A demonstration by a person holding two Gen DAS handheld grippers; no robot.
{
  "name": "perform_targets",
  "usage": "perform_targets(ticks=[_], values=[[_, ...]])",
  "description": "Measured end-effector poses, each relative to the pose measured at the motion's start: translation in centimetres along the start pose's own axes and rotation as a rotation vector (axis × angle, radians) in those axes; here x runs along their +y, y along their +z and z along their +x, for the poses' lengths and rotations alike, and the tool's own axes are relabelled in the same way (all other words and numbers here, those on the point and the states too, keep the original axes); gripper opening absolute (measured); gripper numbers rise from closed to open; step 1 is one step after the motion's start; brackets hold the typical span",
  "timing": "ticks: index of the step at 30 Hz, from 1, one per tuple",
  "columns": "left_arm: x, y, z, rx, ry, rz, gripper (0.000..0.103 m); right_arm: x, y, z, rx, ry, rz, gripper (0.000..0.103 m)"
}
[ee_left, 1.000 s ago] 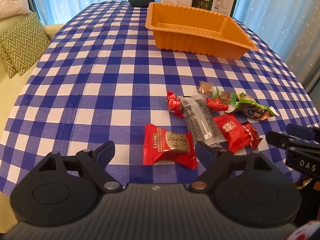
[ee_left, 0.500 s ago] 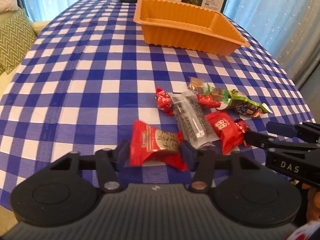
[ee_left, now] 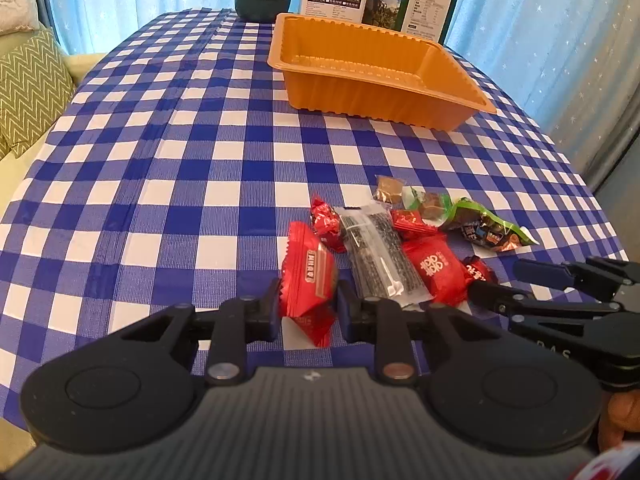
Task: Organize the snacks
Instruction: 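Grasp the red rectangular snack packet with the left tool while the right tool grasps a small red candy, then carry both snacks into the orange tray and open both tools to release them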
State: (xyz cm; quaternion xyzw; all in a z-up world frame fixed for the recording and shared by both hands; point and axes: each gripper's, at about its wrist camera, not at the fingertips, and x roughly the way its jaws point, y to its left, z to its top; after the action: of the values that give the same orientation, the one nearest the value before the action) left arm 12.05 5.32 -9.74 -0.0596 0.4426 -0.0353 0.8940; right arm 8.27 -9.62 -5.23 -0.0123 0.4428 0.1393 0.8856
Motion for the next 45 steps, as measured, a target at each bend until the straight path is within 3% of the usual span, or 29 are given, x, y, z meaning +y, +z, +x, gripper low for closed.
perform_targets(ticks=[14,16,18,27,35,45], values=[[0.3,0.2,0.9,-0.042,-0.006,-0.045,0.03,0.2,0.1,0.9,0.026,-0.001,-0.005,0.051],[0.3,0.3,1.0,-0.044,-0.011,-0.056,0.03,0.3,0.1,1.0,0.029,-0.002,-0.009,0.047],[0.2,0.5,1.2,-0.045,-0.012,-0.061,0.03,0.2,0.1,1.1,0.043,-0.004,-0.008,0.033],[-0.4,0.6,0.4,-0.068,0.008,-0.054,0.023,0.1,-0.1,0.5,0.022,-0.032,-0.017,0.026],[-1.0,1.2,-1.0,-0.097,0.006,-0.048,0.023,0.0,-0.1,-0.9,-0.015,-0.031,-0.011,0.025],[-3.0,3.7,-2.5,-0.15,-0.012,-0.029,0.023,-0.2,1.6,-3.6,-0.136,-0.019,0.022,0.025]])
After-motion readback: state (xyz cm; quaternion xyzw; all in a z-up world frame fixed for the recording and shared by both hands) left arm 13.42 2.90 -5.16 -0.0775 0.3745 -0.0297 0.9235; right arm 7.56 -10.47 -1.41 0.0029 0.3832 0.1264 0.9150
